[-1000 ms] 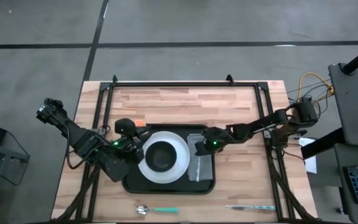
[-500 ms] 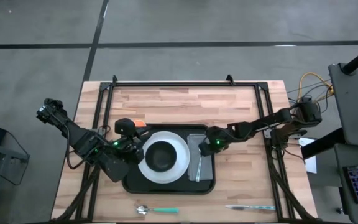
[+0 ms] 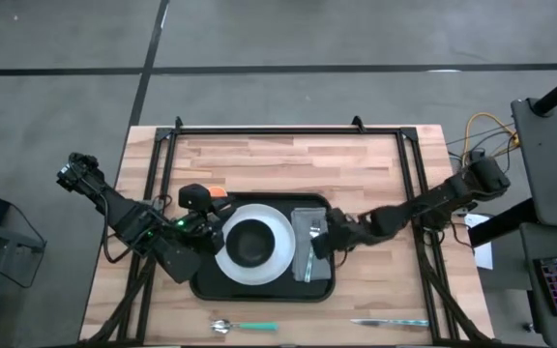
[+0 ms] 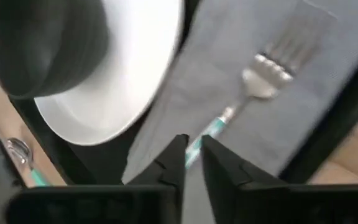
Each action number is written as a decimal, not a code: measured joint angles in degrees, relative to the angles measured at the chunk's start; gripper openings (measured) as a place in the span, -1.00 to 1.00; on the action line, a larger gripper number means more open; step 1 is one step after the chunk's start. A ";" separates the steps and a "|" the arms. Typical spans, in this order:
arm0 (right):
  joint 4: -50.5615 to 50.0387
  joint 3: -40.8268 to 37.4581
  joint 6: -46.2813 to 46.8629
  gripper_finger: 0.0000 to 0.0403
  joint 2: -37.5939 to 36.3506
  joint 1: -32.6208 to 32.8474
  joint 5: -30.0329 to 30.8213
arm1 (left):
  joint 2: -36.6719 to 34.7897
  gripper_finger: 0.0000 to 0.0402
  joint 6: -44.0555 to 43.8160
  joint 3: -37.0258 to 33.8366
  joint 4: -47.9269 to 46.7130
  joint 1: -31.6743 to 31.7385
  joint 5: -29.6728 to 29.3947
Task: Set up tray
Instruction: Put the green fork on the gray table napkin on the black serving tray, then put the green table knife to the right of the green fork on the gray table napkin on the black serving tray
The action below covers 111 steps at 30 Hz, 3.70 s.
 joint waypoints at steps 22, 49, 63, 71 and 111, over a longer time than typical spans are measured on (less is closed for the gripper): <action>-9.49 11.49 6.39 -0.82 12.00 6.30 25.33 | 0.00 -0.40 -0.24 0.13 2.12 0.00 -0.50; -11.48 12.00 16.92 -0.96 19.83 9.52 22.24 | 0.00 -0.40 -0.02 0.17 2.11 0.00 -0.39; -11.42 12.13 13.74 -0.96 20.37 7.06 19.52 | 0.00 -0.40 -0.17 0.18 2.11 0.00 -0.39; -11.39 12.10 12.03 -0.96 20.51 5.70 19.56 | 0.00 -0.40 -0.20 0.20 2.11 0.00 -0.39; -50.09 35.14 -10.12 -0.90 13.32 22.61 7.21 | 3.24 -0.40 -7.13 0.17 1.94 -3.15 3.30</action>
